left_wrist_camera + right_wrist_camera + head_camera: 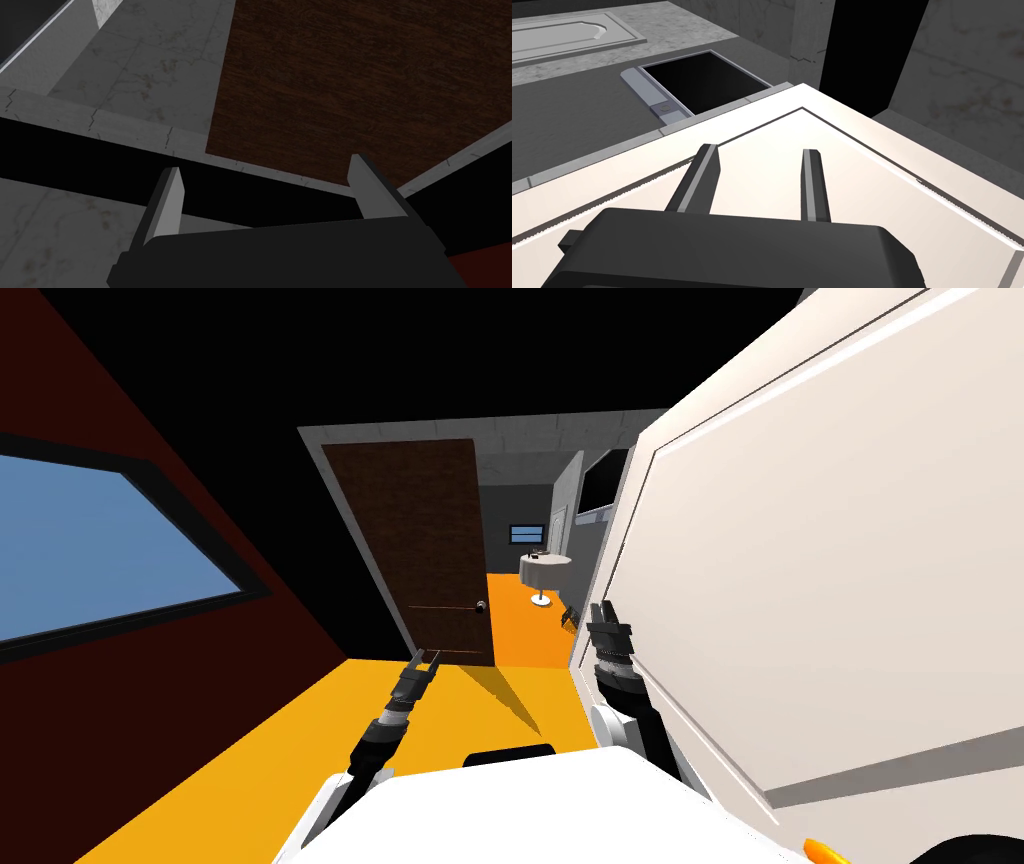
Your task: Pull the door open
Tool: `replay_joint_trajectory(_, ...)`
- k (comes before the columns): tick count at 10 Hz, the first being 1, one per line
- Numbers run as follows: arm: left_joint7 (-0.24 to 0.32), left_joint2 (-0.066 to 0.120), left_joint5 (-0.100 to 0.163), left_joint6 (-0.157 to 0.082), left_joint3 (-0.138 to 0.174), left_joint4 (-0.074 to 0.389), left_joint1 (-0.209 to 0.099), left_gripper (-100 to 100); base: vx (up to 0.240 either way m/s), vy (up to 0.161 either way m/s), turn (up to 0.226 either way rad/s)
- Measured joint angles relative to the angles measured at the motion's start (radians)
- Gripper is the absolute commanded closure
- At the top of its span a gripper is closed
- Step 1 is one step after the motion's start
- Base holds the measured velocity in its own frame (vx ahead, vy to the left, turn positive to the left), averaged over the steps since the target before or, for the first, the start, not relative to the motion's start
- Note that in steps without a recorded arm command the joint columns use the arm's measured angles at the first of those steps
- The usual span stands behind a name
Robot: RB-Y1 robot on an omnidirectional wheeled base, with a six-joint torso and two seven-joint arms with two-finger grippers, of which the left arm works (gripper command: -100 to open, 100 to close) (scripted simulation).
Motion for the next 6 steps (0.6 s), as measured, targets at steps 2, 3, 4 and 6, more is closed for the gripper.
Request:
replay_joint_trajectory(2, -0.029, -0.004, -0.034, -0.015, 0.015, 0.047, -0.012, -100, 0.146, -0.049, 0.052)
replay_joint_trajectory(3, -0.047, -0.007, -0.051, -0.028, 0.025, 0.077, -0.016, -100, 0.187, -0.063, 0.08)
replay_joint_trajectory(4, -0.062, -0.008, -0.072, -0.036, 0.035, 0.099, -0.019, -100, 0.182, -0.057, 0.058)
replay_joint_trajectory(6, -0.088, -0.011, -0.1, -0.051, 0.049, 0.143, -0.03, -100, 0.124, -0.052, 0.042)
